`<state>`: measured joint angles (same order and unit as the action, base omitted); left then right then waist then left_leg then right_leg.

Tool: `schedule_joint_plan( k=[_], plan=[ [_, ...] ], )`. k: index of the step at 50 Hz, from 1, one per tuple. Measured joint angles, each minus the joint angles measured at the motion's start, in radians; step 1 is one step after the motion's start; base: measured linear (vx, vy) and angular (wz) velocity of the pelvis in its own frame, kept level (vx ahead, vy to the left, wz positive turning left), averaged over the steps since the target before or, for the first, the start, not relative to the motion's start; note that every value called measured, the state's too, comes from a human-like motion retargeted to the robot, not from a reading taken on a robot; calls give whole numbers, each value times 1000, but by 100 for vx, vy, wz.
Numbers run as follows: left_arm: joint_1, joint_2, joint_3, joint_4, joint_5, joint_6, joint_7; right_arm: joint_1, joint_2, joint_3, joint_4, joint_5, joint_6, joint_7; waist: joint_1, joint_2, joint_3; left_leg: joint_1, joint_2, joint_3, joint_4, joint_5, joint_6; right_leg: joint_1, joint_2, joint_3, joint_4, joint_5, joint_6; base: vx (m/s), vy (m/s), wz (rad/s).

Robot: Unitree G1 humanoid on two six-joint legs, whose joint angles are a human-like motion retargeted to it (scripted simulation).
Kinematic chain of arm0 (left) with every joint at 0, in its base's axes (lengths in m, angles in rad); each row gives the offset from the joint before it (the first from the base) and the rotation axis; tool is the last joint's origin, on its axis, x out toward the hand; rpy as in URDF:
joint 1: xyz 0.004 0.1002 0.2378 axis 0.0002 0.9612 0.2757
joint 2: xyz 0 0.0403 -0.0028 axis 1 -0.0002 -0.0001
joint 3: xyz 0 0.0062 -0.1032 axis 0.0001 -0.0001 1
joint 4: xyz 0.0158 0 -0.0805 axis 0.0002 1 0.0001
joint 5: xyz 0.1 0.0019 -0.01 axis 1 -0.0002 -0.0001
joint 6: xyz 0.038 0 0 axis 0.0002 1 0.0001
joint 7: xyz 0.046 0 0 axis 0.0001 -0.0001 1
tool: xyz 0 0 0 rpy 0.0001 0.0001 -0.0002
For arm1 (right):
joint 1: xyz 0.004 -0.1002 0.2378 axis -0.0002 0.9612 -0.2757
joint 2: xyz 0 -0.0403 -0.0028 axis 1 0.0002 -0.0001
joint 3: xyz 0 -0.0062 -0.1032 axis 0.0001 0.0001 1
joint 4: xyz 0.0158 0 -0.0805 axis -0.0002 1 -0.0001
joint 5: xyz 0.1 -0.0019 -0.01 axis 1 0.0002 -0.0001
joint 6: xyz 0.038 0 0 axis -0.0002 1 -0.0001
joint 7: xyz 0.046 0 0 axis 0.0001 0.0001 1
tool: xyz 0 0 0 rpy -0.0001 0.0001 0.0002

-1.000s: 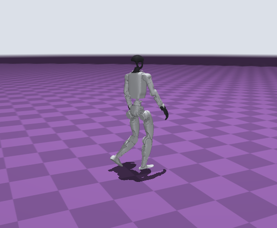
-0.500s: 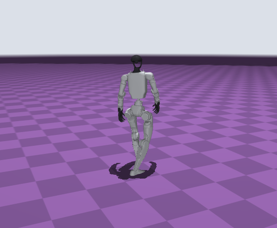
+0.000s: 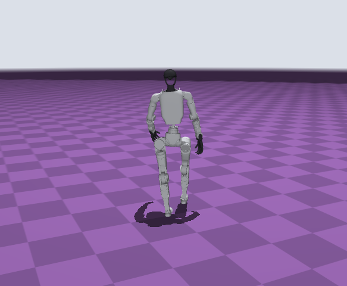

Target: Walk

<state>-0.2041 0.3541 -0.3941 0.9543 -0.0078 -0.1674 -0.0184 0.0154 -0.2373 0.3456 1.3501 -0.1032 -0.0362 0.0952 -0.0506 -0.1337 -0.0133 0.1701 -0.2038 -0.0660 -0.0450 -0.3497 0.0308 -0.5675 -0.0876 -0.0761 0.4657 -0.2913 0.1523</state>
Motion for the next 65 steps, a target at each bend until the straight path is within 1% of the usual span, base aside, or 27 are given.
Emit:
schedule_joint_plan(
  k=[3, 5, 8, 10, 13, 14, 15, 16, 18, 20, 22, 25, 30, 32, 35, 38, 40, 43, 45, 47, 50, 52, 55, 57, 60, 63, 65],
  plan=[
    [14, 0, -10, -2, 13, -5, -8, -9, 0, -5, 7, -16, 2, -3, 9, 10, -6, 26, 16, -10, 53, -43, 2, 21, 27, 22, -59, 46, 8, 51, -7, 76],
    [36, -7, -12, 12, 18, -3, -9, -21, 0, -1, 11, -25, 2, -10, 15, 20, -4, 43, 30, -2, 132, -74, -1, 43, 35, 24, -10, 70, 0, 48, -9, 68],
    [84, -24, -15, 59, 24, 7, -8, -52, 0, 13, 9, -28, -2, -26, 30, 42, 2, 23, 63, 10, 357, -91, -34, 85, 53, 18, 82, 81, -26, 42, -11, 53],
    [122, -36, -18, 97, 31, 17, -9, -78, 1, 26, -3, -23, -5, -40, 43, 67, 5, -34, 99, 23, 577, -78, -77, 120, 79, 8, 110, 77, -51, 32, -12, 44],
    [173, -44, -21, 139, 54, 32, -13, -129, -4, 52, -46, -16, -10, -63, 71, 119, 4, -187, 192, 65, 957, 26, -145, 170, 139, -20, 104, 40, -105, 22, -11, 45],
    [186, -44, -22, 146, 62, 38, -11, -150, -8, 61, -64, -18, -12, -73, 83, 131, 2, -243, 228, 85, 1062, 53, -148, 185, 155, -27, 96, 22, -122, 16, -10, 46],
    [197, -44, -22, 152, 70, 44, -8, -172, -13, 71, -82, -20, -13, -85, 96, 141, 0, -299, 263, 107, 1160, 73, -143, 201, 169, -32, 86, 4, -138, 13, -9, 48],
    [206, -42, -21, 154, 75, 49, -4, -198, -18, 79, -99, -24, -14, -98, 110, 142, 0, -354, 298, 134, 1231, 62, -120, 216, 175, -33, 77, -13, -149, 11, -9, 49],
    [221, -37, -17, 155, 79, 56, 5, -253, -27, 95, -130, -29, -15, -122, 136, 137, 0, -458, 357, 188, 1332, 17, -69, 248, 179, -31, 57, -40, -162, 7, -8, 50],
    [235, -34, -7, 155, 77, 59, 14, -309, -32, 106, -158, -29, -14, -143, 162, 126, 2, -552, 396, 233, 1362, -41, -26, 282, 176, -24, 36, -62, -166, 3, -6, 48],
    [240, -30, 9, 155, 67, 59, 17, -368, -37, 111, -185, -23, -14, -154, 180, 106, 8, -633, 400, 269, 1310, -79, -4, 322, 166, -15, -2, -74, -163, 0, -4, 47],
    [254, -33, 32, 163, 52, 53, 19, -433, -40, 119, -230, -15, -21, -161, 198, 78, 17, -713, 378, 318, 1132, -97, 2, 390, 148, -1, -55, -95, -155, -1, -1, 49],
    [264, -56, 62, 195, 38, 48, 19, -485, -37, 131, -286, -34, -42, -152, 200, 44, 12, -743, 272, 357, 647, -24, -29, 491, 107, 3, -117, -124, -140, -3, 1, 47],
    [277, -68, 68, 205, 36, 49, 18, -480, -30, 138, -297, -52, -47, -142, 197, 45, 2, -751, 248, 344, 549, -23, -32, 508, 105, 7, -90, -148, -139, -2, 3, 28],
    [281, -80, 73, 232, 36, 52, 12, -460, -12, 145, -306, -77, -50, -116, 185, 22, -10, -724, 200, 338, 472, 11, -17, 528, 78, 25, -20, -185, -134, 2, 4, 27],
    [266, -84, 71, 258, 39, 59, 11, -408, 14, 154, -282, -98, -47, -85, 169, -20, -17, -692, 154, 348, 523, 45, 11, 534, 31, 48, 121, -199, -110, 4, 5, 29],
    [250, -85, 66, 269, 35, 63, 12, -362, 32, 161, -247, -109, -41, -55, 154, -54, -21, -665, 113, 355, 553, 45, 36, 517, -10, 62, 259, -148, -75, 4, 6, 38],
    [211, -80, 59, 265, 21, 65, 17, -293, 53, 174, -177, -119, -29, -1, 121, -107, -20, -597, 29, 357, 524, 32, 74, 418, -92, 82, 563, 73, -11, 2, 7, 41],
    [176, -67, 53, 246, 19, 63, 26, -255, 57, 181, -137, -135, -20, 26, 94, -126, -13, -532, -15, 347, 473, 21, 90, 329, -139, 90, 754, 186, -4, 1, 7, 36],
    [141, -51, 45, 219, 20, 58, 42, -212, 49, 183, -108, -157, -13, 35, 63, -127, 0, -459, -39, 324, 430, 0, 95, 248, -172, 86, 878, 173, -36, 0, 7, 35],
    [81, -22, 44, 171, 13, 50, 70, -154, 25, 168, -76, -182, -7, 36, 18, -112, 22, -335, -57, 277, 342, -15, 88, 133, -194, 73, 939, 63, -92, 0, 5, 38],
    [35, -1, 57, 130, -2, 47, 84, -128, 3, 142, -64, -190, -6, 32, -1, -80, 51, -226, -47, 240, 245, -3, 77, 79, -172, 50, 868, 4, -113, 0, 2, 39],
    [-4, 17, 73, 68, -23, 32, 106, -77, -20, 104, -46, -185, -3, 22, -26, -45, 80, -105, -32, 195, 170, -8, 64, 26, -137, 15, 668, -39, -109, 0, 0, 52],
    [-21, 25, 81, 32, -30, 21, 111, -50, -30, 83, -35, -177, 1, 15, -35, -22, 94, -38, -14, 172, 134, -18, 56, 18, -93, 6, 468, -25, -81, 0, -2, 57],
    [-33, 28, 88, -10, -20, 6, 108, -20, -39, 61, -23, -176, 7, 10, -33, 17, 98, 34, 21, 152, 102, -38, 41, 34, -8, 13, 108, 32, -24, 0, -2, 48],
    [-26, 24, 84, -25, -4, -4, 107, 2, -36, 58, -7, -183, 9, 11, -20, 28, 89, 76, 31, 134, 141, -85, 33, 43, 24, 31, -21, 52, -5, 2, -4, 33],
    [-5, 10, 80, -18, 3, -5, 98, 4, -33, 58, 7, -185, 9, 17, -9, 44, 87, 99, 48, 112, 206, -114, 24, 68, 44, 27, -13, 83, -13, 5, -6, 24]
  ],
)
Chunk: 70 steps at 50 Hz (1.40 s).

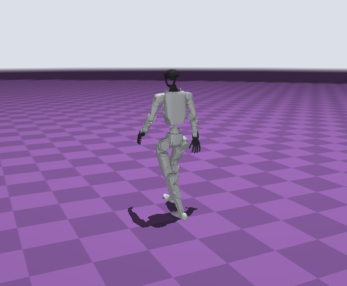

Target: Walk

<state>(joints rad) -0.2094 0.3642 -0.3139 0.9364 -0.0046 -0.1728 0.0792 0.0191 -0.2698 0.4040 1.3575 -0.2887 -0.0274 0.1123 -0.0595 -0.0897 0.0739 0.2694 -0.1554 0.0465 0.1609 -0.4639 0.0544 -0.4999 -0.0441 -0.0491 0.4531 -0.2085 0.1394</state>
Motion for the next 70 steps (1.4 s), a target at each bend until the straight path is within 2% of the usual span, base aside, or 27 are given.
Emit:
schedule_joint_plan(
  k=[3, 5, 8, 9, 10, 13, 15, 18, 23, 27, 30, 33, 35, 38, 39, 40, 42, 45, 47, 50, 57, 60, 65, 68, 70],
  plan=[
    [60, -35, -6, 43, 2, 6, -19, -16, 10, 8, 15, 10, -4, -1, 13, 30, 0, -1, 39, -25, 195, -3, -36, 43, 32, -9, 97, 24, -31, 5, -7, 23],
    [111, -59, -17, 86, 6, 14, -37, -36, 17, 17, 16, 29, -8, -9, 22, 56, -3, -46, 77, -32, 396, 41, -81, 79, 62, -20, 142, 22, -58, 2, -7, 28],
    [178, -86, -42, 151, 30, 35, -68, -91, 19, 40, -15, 56, -9, -30, 44, 117, -19, -214, 167, -35, 785, 217, -170, 132, 133, -53, 134, -20, -123, -2, -6, 31],
    [193, -90, -53, 167, 39, 44, -74, -116, 15, 48, -31, 59, -9, -41, 57, 128, -22, -273, 192, -28, 892, 265, -179, 149, 148, -55, 127, -40, -143, -3, -6, 23],
    [205, -93, -63, 182, 48, 54, -80, -144, 11, 58, -48, 60, -10, -54, 72, 134, -24, -333, 216, -19, 991, 302, -179, 167, 159, -56, 118, -60, -161, -3, -6, 19],
    [239, -91, -91, 203, 71, 70, -78, -237, -5, 89, -96, 53, -14, -104, 122, 122, -19, -503, 289, 40, 1194, 237, -103, 226, 163, -39, 101, -115, -184, -4, -6, 13],
    [245, -82, -94, 210, 78, 75, -77, -318, -14, 100, -124, 54, -14, -130, 152, 97, -16, -622, 314, 76, 1241, 167, -51, 266, 153, -21, 66, -131, -182, -6, -5, 8],
    [269, -77, -85, 214, 73, 71, -73, -414, -22, 107, -176, 71, -20, -157, 186, 66, -13, -753, 316, 126, 1155, 92, -15, 333, 137, 8, 21, -153, -167, -5, -3, 2],
    [303, -91, -54, 236, 58, 62, -66, -522, -28, 111, -272, 95, -44, -179, 212, 28, -9, -844, 249, 190, 729, 86, -30, 462, 104, 42, -63, -189, -144, 0, 0, 0],
    [307, -109, -37, 265, 56, 58, -60, -556, -18, 111, -325, 79, -65, -172, 205, 3, -22, -814, 146, 188, 300, 128, -44, 525, 63, 45, -62, -224, -129, 0, 0, 0],
    [310, -122, -32, 289, 57, 63, -59, -538, 3, 116, -350, 66, -72, -158, 195, -15, -38, -798, 106, 179, 239, 139, -26, 541, 41, 60, 32, -267, -121, 0, 0, 0],
    [292, -126, -37, 315, 62, 68, -56, -485, 32, 122, -341, 53, -72, -130, 186, -62, -50, -775, 58, 191, 306, 175, 6, 539, -8, 84, 185, -271, -89, 0, 0, 0],
    [274, -128, -42, 325, 57, 71, -53, -436, 56, 129, -309, 51, -67, -103, 175, -101, -58, -755, 18, 201, 349, 175, 34, 516, -52, 92, 327, -203, -46, 1, 3, 7],
    [228, -120, -44, 313, 37, 73, -50, -367, 92, 140, -224, 50, -53, -43, 154, -158, -66, -685, -56, 209, 314, 161, 75, 402, -133, 103, 619, 38, 29, 1, 6, 12],
    [211, -115, -45, 300, 32, 72, -48, -346, 99, 144, -195, 46, -47, -26, 144, -167, -64, -653, -73, 206, 295, 151, 85, 358, -155, 101, 709, 97, 35, 0, 6, 9],
    [193, -110, -46, 286, 26, 70, -44, -324, 104, 147, -167, 39, -41, -10, 133, -173, -60, -620, -88, 200, 276, 139, 93, 314, -176, 98, 794, 143, 35, 0, 6, 8],
    [157, -97, -47, 253, 14, 65, -33, -277, 102, 150, -116, 22, -28, 6, 109, -173, -49, -543, -105, 182, 234, 110, 100, 232, -213, 83, 914, 123, 1, 0, 7, 5],
    [95, -70, -37, 194, -10, 57, -13, -211, 84, 136, -53, -6, -14, 17, 75, -158, -25, -413, -117, 143, 149, 82, 97, 115, -243, 58, 981, 6, -59, 0, 2, 1],
    [48, -49, -18, 146, -28, 55, -3, -178, 62, 111, -21, -21, -10, 19, 61, -124, 1, -304, -102, 111, 58, 87, 88, 57, -224, 32, 919, -55, -86, 0, 0, 0],
    [4, -28, 3, 79, -47, 40, 17, -112, 35, 69, 10, -27, -5, 16, 34, -88, 28, -179, -86, 68, -13, 75, 76, 0, -192, -5, 736, -112, -92, -1, 0, 31],
    [-39, -5, 19, -15, -20, 9, 20, -11, 1, -1, 37, -6, 8, 3, 7, -2, 48, 0, -14, 15, -70, 9, 47, 22, -23, 5, 21, -41, -1, -1, -2, 40],
    [-26, -12, 13, -17, -4, 2, 16, 10, 4, -7, 46, -4, 9, 4, 14, 10, 42, 35, 0, -1, 2, -42, 38, 35, 4, 14, -18, -18, 2, 2, -4, 20],
    [66, -61, -2, 57, 7, 10, -16, -6, 22, -4, 55, 21, 2, 1, 25, 55, 37, 9, 65, -21, 345, -50, -17, 88, 59, -6, 136, 20, -45, 4, -6, 17],
    [137, -94, -29, 134, 26, 29, -47, -49, 33, 17, 39, 48, 2, -8, 38, 102, 18, -137, 152, -13, 728, 84, -89, 124, 117, -36, 179, -12, -103, -1, -7, 27],
    [175, -111, -51, 180, 43, 49, -64, -94, 32, 37, 13, 54, 3, -27, 57, 125, 4, -263, 213, 2, 960, 190, -111, 149, 150, -47, 177, -52, -147, -3, -6, 22]
  ],
)
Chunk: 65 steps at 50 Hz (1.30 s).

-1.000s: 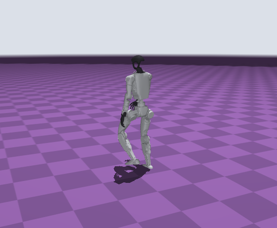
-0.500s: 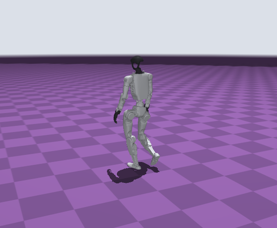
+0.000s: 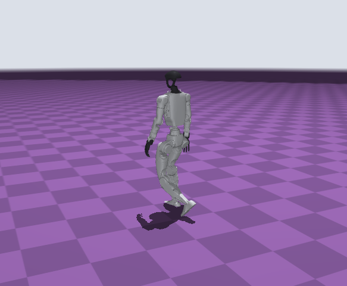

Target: Walk

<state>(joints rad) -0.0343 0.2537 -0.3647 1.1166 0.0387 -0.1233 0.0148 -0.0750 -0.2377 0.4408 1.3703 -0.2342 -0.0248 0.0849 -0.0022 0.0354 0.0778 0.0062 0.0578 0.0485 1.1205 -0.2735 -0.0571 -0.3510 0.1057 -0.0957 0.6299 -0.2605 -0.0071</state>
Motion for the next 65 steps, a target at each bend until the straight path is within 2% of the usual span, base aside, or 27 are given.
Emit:
schedule_joint_plan(
  k=[2, 4, 8, 13, 17, 19, 23, 25, 27, 30, 32, 35, 37, 40, 43, 47, 50, 55, 59, 60, 62, 65],
  plan=[
    [27, -5, -24, 35, 20, 20, -12, -62, -7, 18, -31, 1, -2, -28, 28, -2, -4, -122, 49, 26, 167, 20, 29, 35, 12, 7, -17, -35, -25, -3, -6, 9],
    [54, -5, -44, 56, 38, 32, -18, -132, -14, 35, -60, 1, -5, -60, 60, -17, -2, -237, 86, 59, 272, -24, 79, 78, 12, 23, -41, -60, -32, -4, -6, -2],
    [106, 2, -56, 76, 50, 35, -26, -284, -31, 48, -125, 21, -14, -116, 114, -59, -2, -443, 106, 117, 262, -129, 142, 168, 2, 67, -113, -86, -18, -3, -2, -8],
    [158, -6, -34, 91, 33, 25, -22, -435, -49, 42, -227, 73, -38, -160, 150, -101, 3, -565, 50, 186, -108, -159, 139, 298, -24, 109, -208, -120, 8, 0, 0, 0],
    [169, -22, -17, 108, 23, 18, -10, -509, -48, 32, -291, 87, -61, -175, 152, -125, -6, -558, -48, 200, -551, -126, 110, 374, -62, 113, -236, -152, 26, 0, 0, 0],
    [174, -31, -14, 115, 19, 19, -2, -519, -39, 35, -315, 83, -68, -175, 149, -128, -18, -555, -77, 190, -655, -129, 109, 389, -71, 116, -196, -179, 30, 0, 0, 0],
    [146, -36, -12, 142, 12, 23, 10, -501, -12, 45, -342, 77, -73, -152, 145, -176, -34, -519, -143, 192, -681, -69, 137, 406, -123, 139, -52, -213, 55, 0, 0, 0],
    [122, -38, -15, 153, 5, 29, 17, -466, 10, 54, -330, 75, -70, -129, 142, -212, -41, -505, -178, 198, -630, -49, 159, 399, -163, 148, 63, -184, 87, 0, 0, 0],
    [91, -38, -18, 153, -9, 32, 23, -420, 36, 68, -295, 77, -66, -94, 135, -251, -48, -476, -223, 202, -608, -50, 184, 360, -211, 153, 225, -66, 141, 0, 0, 0],
    [25, -27, -24, 124, -26, 33, 33, -357, 72, 89, -220, 73, -53, -31, 118, -298, -52, -394, -289, 201, -659, -57, 213, 239, -284, 158, 510, 179, 210, 0, 4, 2],
    [-21, -17, -32, 90, -34, 28, 44, -310, 83, 100, -172, 57, -41, -7, 98, -303, -44, -321, -312, 187, -698, -81, 224, 156, -326, 142, 661, 224, 197, 0, 6, 2],
    [-101, 6, -35, 27, -52, 20, 61, -241, 79, 96, -102, 28, -24, 5, 66, -286, -24, -188, -324, 153, -789, -112, 228, 34, -376, 110, 789, 130, 134, -1, 6, -1],
    [-142, 20, -26, -19, -67, 13, 78, -186, 66, 79, -63, 11, -16, -1, 40, -271, -9, -98, -329, 128, -844, -128, 223, -34, -392, 88, 785, 37, 102, 0, 0, 0],
    [-204, 45, 0, -92, -90, 2, 97, -113, 38, 32, -12, -5, -10, -14, 8, -230, 21, 50, -315, 84, -951, -132, 212, -111, -375, 46, 648, -53, 79, 0, 0, 7],
    [-248, 65, 23, -155, -104, -14, 106, -39, 11, -18, 25, -3, -2, -25, -20, -183, 48, 174, -284, 46, -1028, -145, 198, -140, -321, 12, 387, -66, 95, -1, -1, 29],
    [-276, 84, 37, -208, -88, -33, 109, 44, -14, -64, 50, 8, 9, -34, -41, -136, 58, 273, -240, 22, -1061, -186, 180, -127, -212, 29, -63, -16, 153, -1, -2, 33],
    [-273, 89, 37, -220, -69, -43, 116, 91, -19, -80, 66, 14, 13, -35, -42, -123, 53, 308, -225, 9, -1006, -246, 171, -117, -172, 51, -198, 6, 166, 0, -1, 7],
    [-187, 49, 30, -155, -59, -39, 101, 123, -7, -80, 89, 24, 11, -33, -34, -75, 47, 281, -152, -3, -652, -290, 124, -61, -109, 35, -84, 66, 119, 3, -5, 5],
    [-86, 1, 7, -47, -48, -9, 65, 88, 12, -47, 75, 42, 13, -42, -11, -13, 18, 50, -10, 32, -105, -127, 61, -18, -35, -8, -35, 33, 40, -1, -6, 15],
    [-65, -8, -2, -21, -43, 2, 52, 71, 14, -37, 64, 42, 14, -47, 0, -3, 9, -18, 26, 43, 12, -82, 61, -5, -22, -15, -39, 18, 20, -2, -6, 9],
    [-28, -17, -26, 21, -26, 24, 34, 24, 16, -16, 37, 38, 11, -67, 29, -6, 4, -136, 77, 74, 172, -77, 99, 35, -14, -11, -55, -13, -1, -2, -6, 4],
    [13, -19, -58, 67, 5, 43, 12, -83, 15, 12, -5, 35, 4, -100, 72, -29, -2, -319, 110, 109, 281, -145, 161, 101, -15, 8, -112, -37, -4, -1, -2, 0]
  ],
)
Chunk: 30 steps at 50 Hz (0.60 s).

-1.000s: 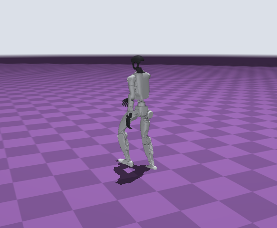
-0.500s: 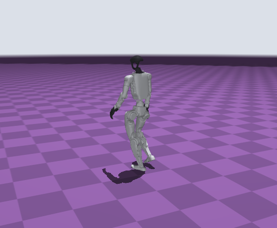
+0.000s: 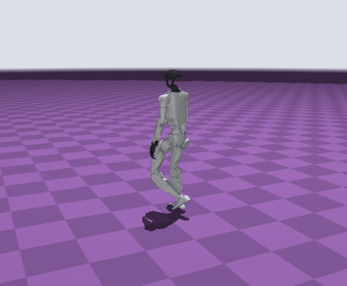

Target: Walk

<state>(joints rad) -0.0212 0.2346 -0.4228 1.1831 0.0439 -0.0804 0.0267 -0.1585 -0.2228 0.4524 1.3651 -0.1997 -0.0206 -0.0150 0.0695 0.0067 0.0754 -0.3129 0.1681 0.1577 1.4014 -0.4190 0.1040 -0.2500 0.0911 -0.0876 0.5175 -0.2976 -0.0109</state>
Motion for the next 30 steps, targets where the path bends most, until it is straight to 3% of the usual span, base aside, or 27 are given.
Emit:
schedule_joint_plan(
  k=[5, 12, 17, 20, 23, 25, 27, 30],
  plan=[
    [92, -4, -16, 34, 25, -3, -25, -192, -12, 19, -98, 30, -22, -56, 55, -42, 1, -192, -29, 63, -212, -75, 23, 121, -12, 51, -65, -57, 19, -3, -1, -24],
    [157, -30, 6, 70, 28, -11, -28, -389, -26, 14, -245, 63, -65, -89, 69, -87, -9, -196, -193, 96, -975, 2, -32, 262, -71, 77, -96, -142, 37, 0, 0, 0],
    [146, -43, 9, 98, 26, -5, -18, -403, -3, 27, -306, 59, -75, -74, 65, -137, -34, -166, -268, 92, -1024, 64, -6, 281, -128, 105, 86, -195, 62, 0, 0, 0],
    [106, -44, 5, 108, 15, 1, -11, -364, 24, 45, -296, 56, -70, -31, 61, -195, -43, -140, -324, 104, -947, 84, 30, 259, -193, 121, 283, -122, 117, 0, 0, 0],
    [37, -33, 1, 89, -2, 3, -2, -313, 55, 74, -239, 50, -58, 38, 50, -248, -46, -73, -390, 106, -959, 76, 62, 160, -274, 125, 564, 98, 188, 0, 2, 2],
    [-20, -20, -5, 61, -13, 2, 9, -282, 70, 91, -190, 39, -47, 77, 39, -266, -42, -7, -424, 97, -1004, 68, 75, 77, -322, 122, 731, 206, 199, -1, 6, 6],
    [-72, -7, -12, 23, -24, -5, 24, -236, 75, 103, -146, 20, -35, 95, 20, -269, -34, 67, -444, 81, -1040, 45, 80, 1, -370, 106, 845, 191, 170, -1, 6, 7],
    [-165, 22, -5, -43, -52, -11, 43, -179, 62, 93, -83, -8, -22, 103, -11, -244, -12, 205, -448, 44, -1142, 30, 73, -113, -405, 74, 897, 85, 110, -1, 4, 2]
  ],
)
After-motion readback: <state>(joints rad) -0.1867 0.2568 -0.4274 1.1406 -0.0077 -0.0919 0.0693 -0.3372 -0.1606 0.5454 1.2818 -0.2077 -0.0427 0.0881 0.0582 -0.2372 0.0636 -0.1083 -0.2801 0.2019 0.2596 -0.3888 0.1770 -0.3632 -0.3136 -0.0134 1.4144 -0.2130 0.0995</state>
